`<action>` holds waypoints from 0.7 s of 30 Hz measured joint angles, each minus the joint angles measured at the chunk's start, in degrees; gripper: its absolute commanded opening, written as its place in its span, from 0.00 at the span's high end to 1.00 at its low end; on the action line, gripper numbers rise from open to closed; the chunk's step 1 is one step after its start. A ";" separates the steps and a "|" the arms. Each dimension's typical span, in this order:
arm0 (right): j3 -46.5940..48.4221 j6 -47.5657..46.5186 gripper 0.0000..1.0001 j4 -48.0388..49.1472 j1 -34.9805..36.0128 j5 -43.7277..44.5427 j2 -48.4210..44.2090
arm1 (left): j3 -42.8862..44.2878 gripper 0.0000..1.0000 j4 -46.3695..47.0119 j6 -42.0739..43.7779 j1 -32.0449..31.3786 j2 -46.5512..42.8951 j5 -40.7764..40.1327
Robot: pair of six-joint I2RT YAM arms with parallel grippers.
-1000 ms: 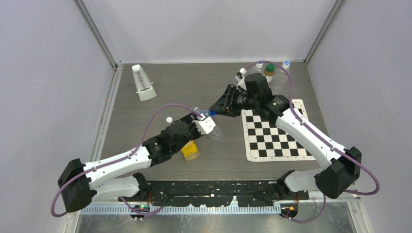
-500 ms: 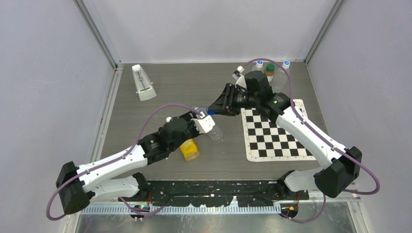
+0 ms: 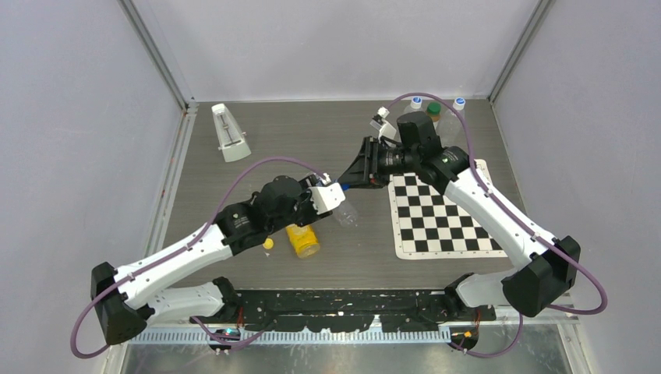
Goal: Screw on the bottle caps
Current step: Screw the bottle cap onto the plastic bottle.
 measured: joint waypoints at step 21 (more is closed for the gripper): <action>-4.85 -19.78 1.00 -15.96 -2.27 15.06 3.80 | 6.56 1.00 -17.29 0.17 9.14 5.57 4.94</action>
